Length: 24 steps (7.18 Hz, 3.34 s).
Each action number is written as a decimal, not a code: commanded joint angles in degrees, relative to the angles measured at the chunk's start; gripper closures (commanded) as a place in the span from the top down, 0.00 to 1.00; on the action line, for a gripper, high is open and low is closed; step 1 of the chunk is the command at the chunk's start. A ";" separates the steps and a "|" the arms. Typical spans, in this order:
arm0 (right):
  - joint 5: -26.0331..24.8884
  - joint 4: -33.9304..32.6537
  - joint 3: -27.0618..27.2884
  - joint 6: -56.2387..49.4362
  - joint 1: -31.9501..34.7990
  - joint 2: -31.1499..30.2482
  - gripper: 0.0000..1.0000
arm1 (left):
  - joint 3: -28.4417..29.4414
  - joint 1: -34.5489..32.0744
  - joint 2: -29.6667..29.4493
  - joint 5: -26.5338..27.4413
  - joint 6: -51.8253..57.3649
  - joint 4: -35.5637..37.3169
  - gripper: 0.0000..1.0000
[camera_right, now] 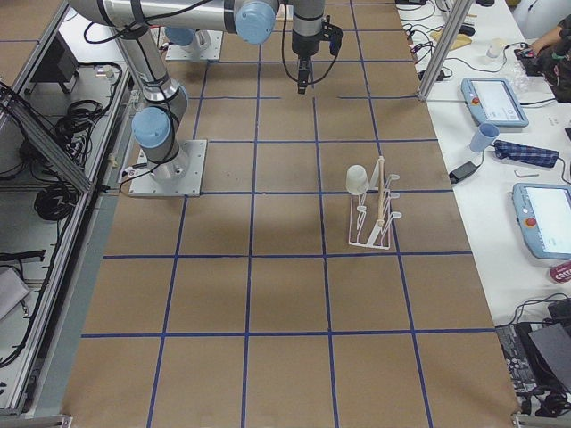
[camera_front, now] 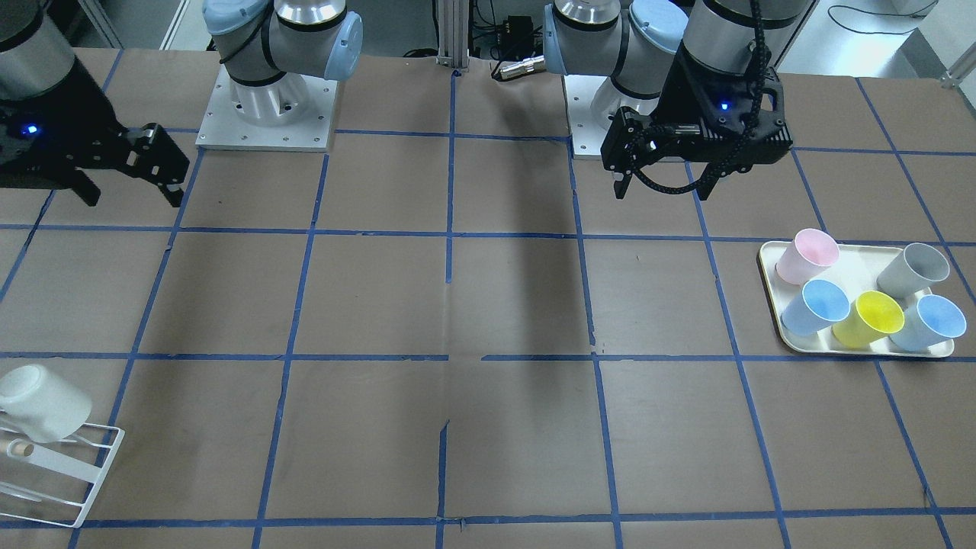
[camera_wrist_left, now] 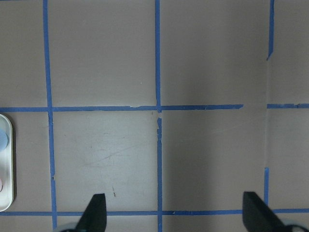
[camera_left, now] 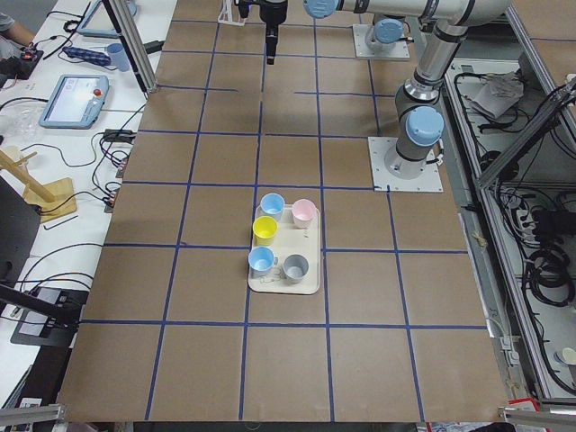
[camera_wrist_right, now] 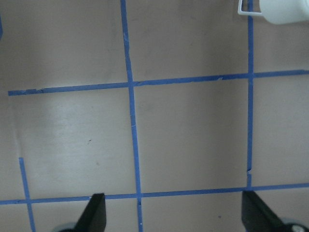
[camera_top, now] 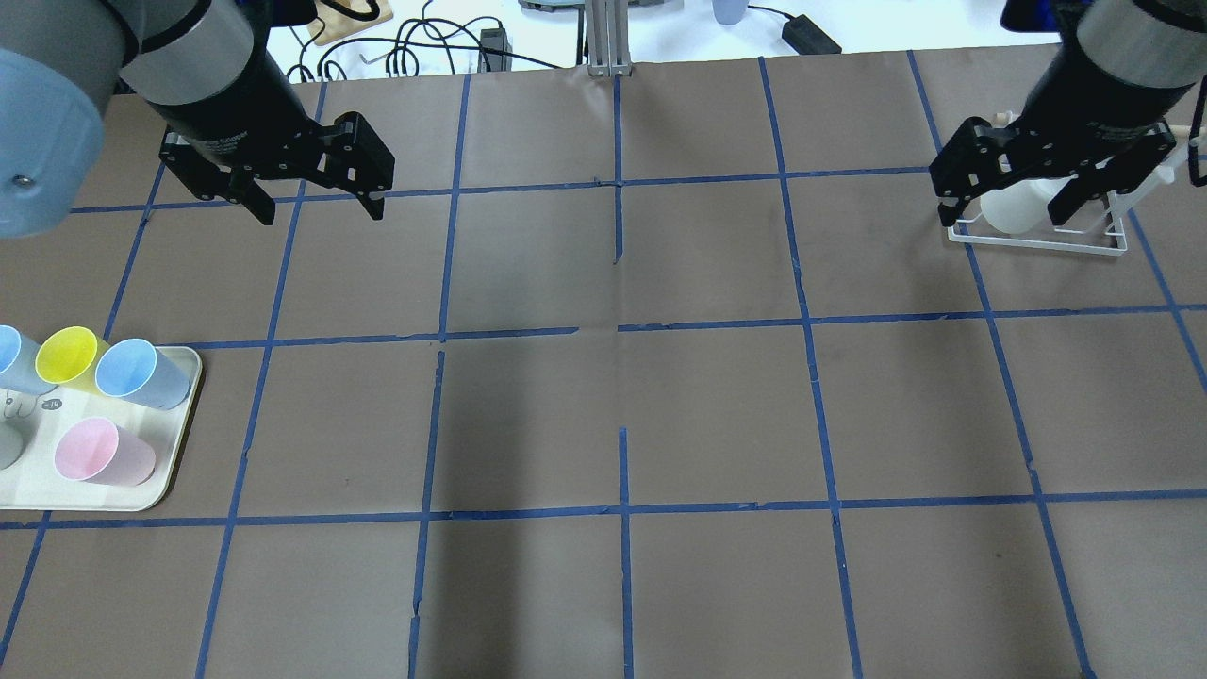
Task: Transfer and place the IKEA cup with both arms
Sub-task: 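Move the right gripper down to the white cup on the wire rack, then close the right gripper on the white cup's base on the rack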
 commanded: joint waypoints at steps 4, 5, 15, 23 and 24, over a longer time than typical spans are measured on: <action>0.21 -19.63 0.09 -26.31 -10.70 11.50 1.00 | 0.08 0.02 0.00 0.00 0.05 0.00 1.00; 0.38 -24.82 0.09 -28.69 -11.06 14.84 1.00 | 0.08 0.02 0.00 0.00 0.05 0.00 1.00; 1.62 -29.18 -0.79 -29.06 -10.98 24.27 1.00 | 0.07 -0.07 0.00 -0.09 -0.21 0.00 1.00; 3.11 -30.76 -0.88 -28.88 -10.89 24.36 0.87 | 0.08 -0.07 0.09 -0.09 0.05 0.00 1.00; 3.11 -30.68 -0.79 -28.97 -10.89 24.36 0.83 | 0.08 -0.07 0.09 -0.09 0.05 0.00 1.00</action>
